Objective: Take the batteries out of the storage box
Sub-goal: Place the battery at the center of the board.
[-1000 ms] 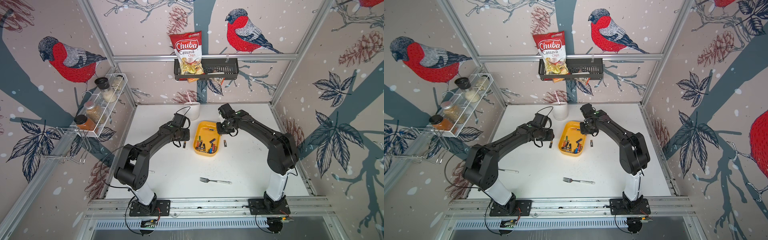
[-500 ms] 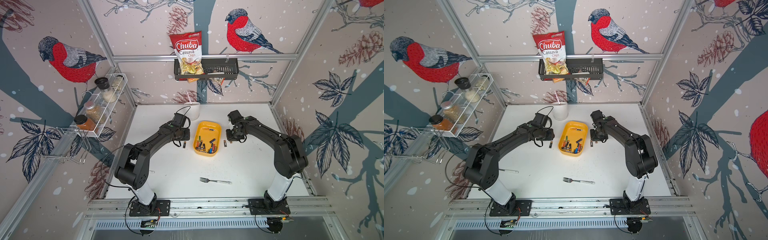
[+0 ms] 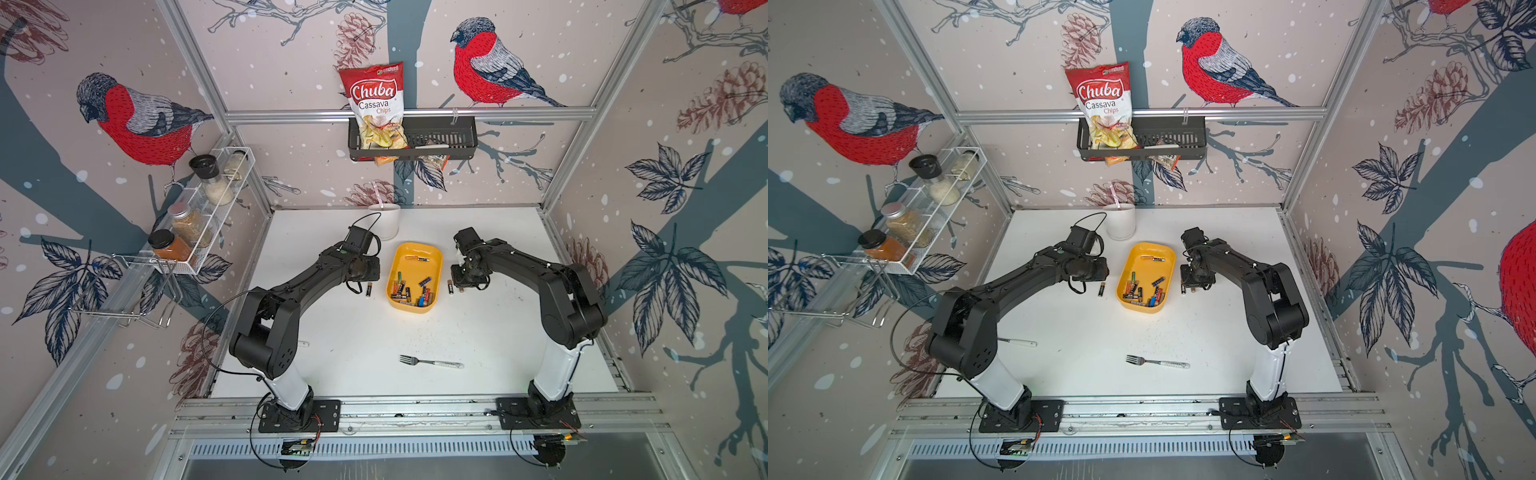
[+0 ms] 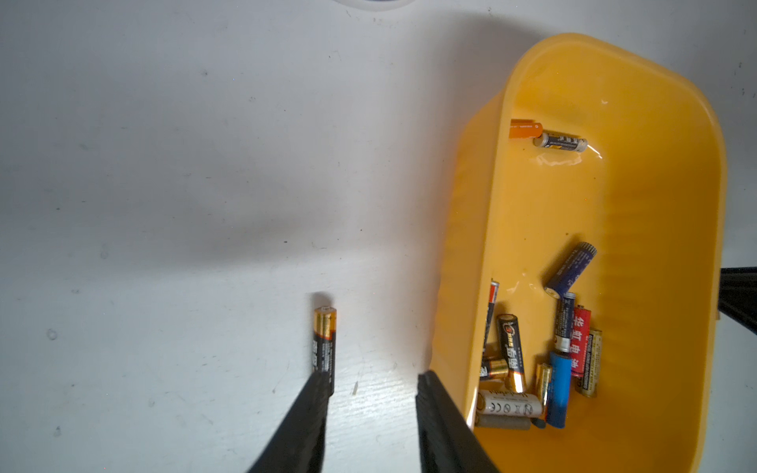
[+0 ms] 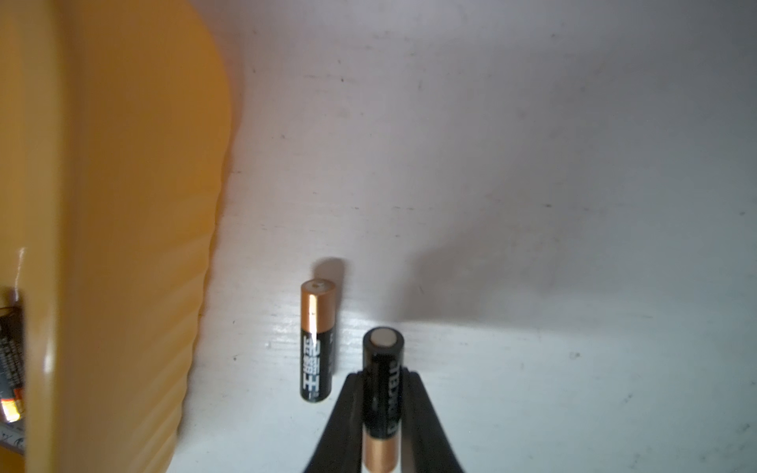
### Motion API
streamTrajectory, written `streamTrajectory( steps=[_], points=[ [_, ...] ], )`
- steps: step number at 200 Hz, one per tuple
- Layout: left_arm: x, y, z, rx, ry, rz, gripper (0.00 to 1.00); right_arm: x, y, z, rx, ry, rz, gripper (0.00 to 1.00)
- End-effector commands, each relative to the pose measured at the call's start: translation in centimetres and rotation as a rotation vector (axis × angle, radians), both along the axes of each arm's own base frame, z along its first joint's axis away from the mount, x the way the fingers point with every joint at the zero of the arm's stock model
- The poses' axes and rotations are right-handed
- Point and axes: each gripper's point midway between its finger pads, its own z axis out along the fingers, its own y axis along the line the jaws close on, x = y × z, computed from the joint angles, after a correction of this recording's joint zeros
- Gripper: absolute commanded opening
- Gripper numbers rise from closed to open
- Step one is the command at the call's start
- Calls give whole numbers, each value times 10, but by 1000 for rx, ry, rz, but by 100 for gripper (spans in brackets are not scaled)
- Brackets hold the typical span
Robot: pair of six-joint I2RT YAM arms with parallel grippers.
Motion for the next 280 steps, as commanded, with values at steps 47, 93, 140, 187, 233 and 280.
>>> streamTrajectory(
  steps=[47, 93, 140, 187, 233, 280],
  points=[
    [-1, -1, 1, -6, 4, 0, 40, 5, -1, -12, -8, -3, 9, 17],
    [-1, -1, 0, -6, 6, 1, 40, 6, -2, -19, -13, 7, 8, 16],
    [-1, -1, 0, -7, 6, -1, 40, 5, -3, -22, -15, 15, 9, 18],
    [-1, -1, 1, -8, 6, -2, 40, 4, -2, -21, -16, 16, 10, 23],
    [-1, -1, 2, -8, 4, -2, 40, 6, -3, -19, -17, 10, 8, 28],
    [0, -1, 7, -8, -6, -2, 40, 7, -3, -14, -19, 1, 5, 30]
  ],
)
